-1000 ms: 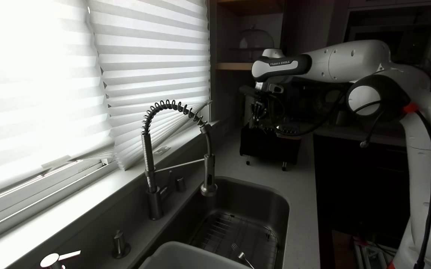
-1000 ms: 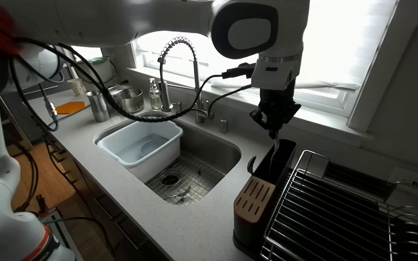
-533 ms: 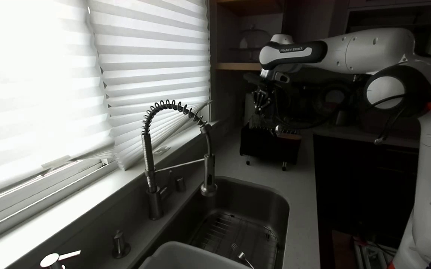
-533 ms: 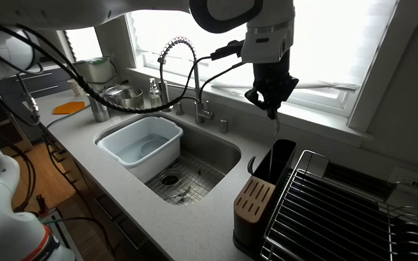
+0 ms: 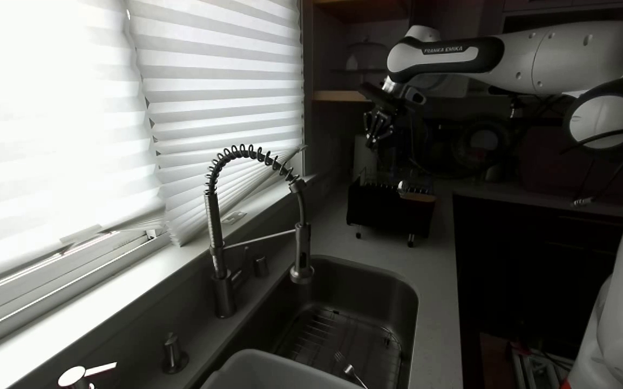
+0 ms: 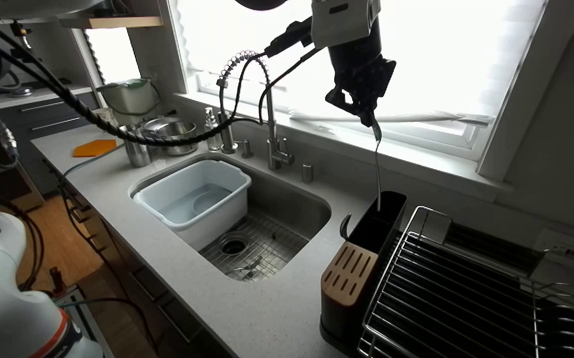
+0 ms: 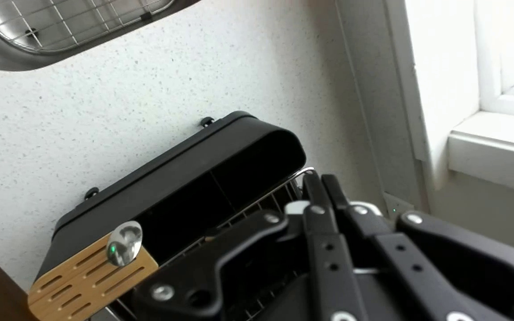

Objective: Swap the position of the fork and spoon

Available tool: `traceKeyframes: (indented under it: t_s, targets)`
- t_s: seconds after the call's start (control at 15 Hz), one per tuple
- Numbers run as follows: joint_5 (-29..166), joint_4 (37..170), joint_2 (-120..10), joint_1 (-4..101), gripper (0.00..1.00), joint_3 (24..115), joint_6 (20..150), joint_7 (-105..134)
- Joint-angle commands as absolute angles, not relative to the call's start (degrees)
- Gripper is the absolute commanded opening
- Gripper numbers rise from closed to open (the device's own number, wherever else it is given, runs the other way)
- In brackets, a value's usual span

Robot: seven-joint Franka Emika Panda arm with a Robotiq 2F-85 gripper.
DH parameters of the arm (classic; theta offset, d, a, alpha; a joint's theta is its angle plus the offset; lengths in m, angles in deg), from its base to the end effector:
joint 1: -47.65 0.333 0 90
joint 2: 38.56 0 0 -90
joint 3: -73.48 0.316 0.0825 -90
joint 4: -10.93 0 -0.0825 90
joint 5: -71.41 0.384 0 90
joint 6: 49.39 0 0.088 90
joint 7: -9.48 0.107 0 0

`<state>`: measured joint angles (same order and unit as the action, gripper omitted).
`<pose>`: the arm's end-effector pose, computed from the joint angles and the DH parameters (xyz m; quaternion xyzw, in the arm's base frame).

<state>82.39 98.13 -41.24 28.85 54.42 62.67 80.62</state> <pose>0.4863 -0.3554 0.6648 -0.5541 0.8052 -0.1600 0.1381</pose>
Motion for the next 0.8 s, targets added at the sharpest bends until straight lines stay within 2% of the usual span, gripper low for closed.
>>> traceKeyframes:
  t_s: [0.0, 0.73]
  targets:
    - [85.91, 102.07, -38.98, 29.19, 0.01, 55.18, 66.11, 75.38]
    - [94.84, 101.90, -43.61, 27.99, 0.01, 54.94, 68.66, 65.27]
